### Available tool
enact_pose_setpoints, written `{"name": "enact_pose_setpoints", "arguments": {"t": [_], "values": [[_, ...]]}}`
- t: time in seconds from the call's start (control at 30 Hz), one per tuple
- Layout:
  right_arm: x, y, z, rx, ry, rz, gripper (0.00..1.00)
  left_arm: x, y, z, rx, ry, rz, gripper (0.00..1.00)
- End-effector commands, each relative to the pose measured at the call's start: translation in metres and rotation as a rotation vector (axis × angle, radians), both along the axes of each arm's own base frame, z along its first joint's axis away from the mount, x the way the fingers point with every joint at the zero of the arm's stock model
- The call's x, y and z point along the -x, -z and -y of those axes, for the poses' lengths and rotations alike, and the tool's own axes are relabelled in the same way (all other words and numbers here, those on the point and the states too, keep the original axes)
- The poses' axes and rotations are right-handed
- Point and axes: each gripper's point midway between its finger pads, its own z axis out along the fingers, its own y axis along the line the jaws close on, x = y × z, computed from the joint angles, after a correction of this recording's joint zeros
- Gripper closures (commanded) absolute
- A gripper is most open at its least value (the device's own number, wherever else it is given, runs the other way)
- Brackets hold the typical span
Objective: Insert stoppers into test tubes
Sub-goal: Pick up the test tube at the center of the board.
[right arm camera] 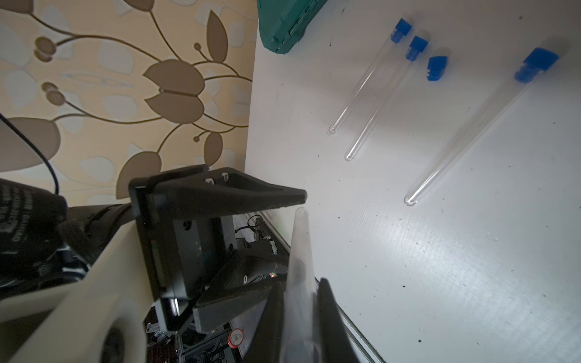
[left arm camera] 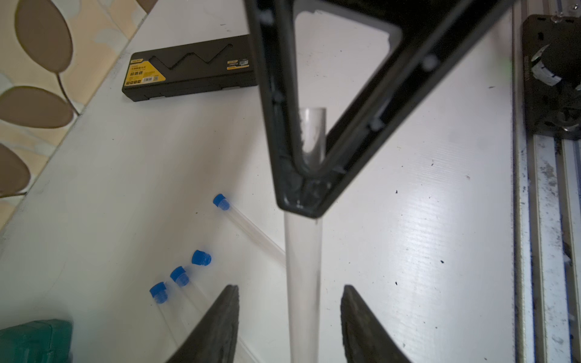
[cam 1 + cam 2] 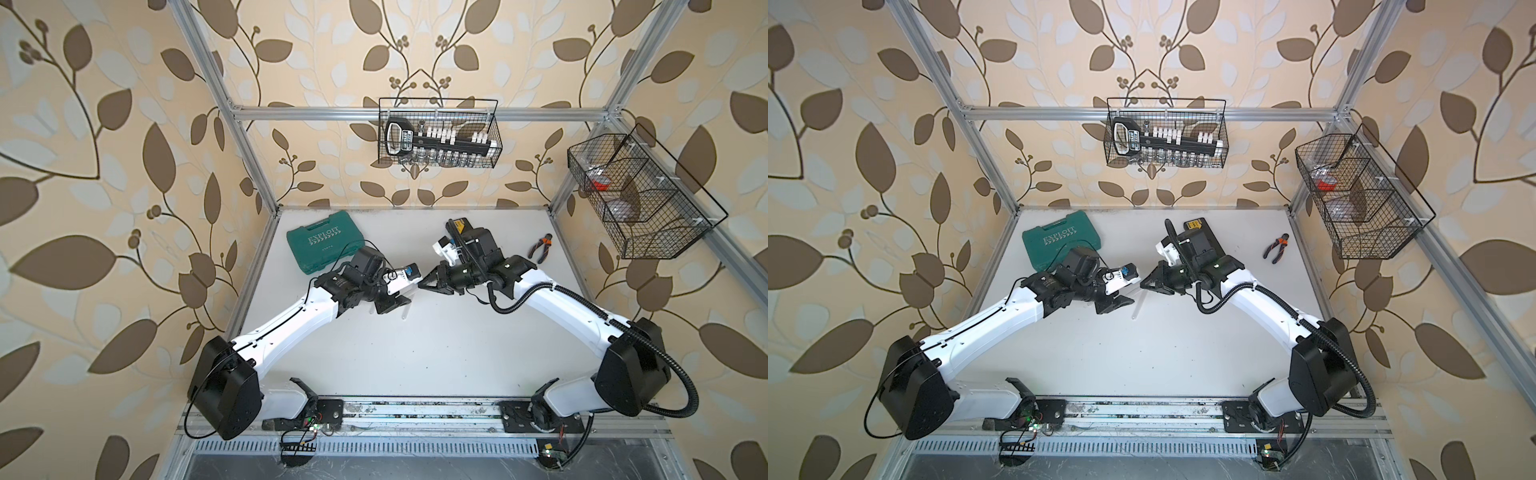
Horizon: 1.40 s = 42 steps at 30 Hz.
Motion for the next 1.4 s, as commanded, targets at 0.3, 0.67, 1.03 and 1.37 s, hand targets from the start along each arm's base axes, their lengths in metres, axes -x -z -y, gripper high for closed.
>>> {"name": "enact_pose_setpoints", "arguments": {"t": [0.3,0.67,1.03,1.37], "values": [[0.017,-0.028,-0.009,-0.082,-0.093,0.028,0.94,0.016,-0.007,-0.005,0.079,0.034,0.129,0.57],[0.017,-0.027,-0.007,-0.074,-0.083,0.026,0.94,0.015,-0.013,-0.006,0.084,0.03,0.148,0.84],[0.001,-0.055,0.0,-0.082,-0.042,0.148,0.59,0.009,-0.018,-0.016,0.09,-0.068,0.138,1.0],[-0.054,-0.021,0.046,0.413,-0.127,0.691,0.53,-0.06,-0.015,-0.107,0.28,-0.841,-0.113,1.0]]}}
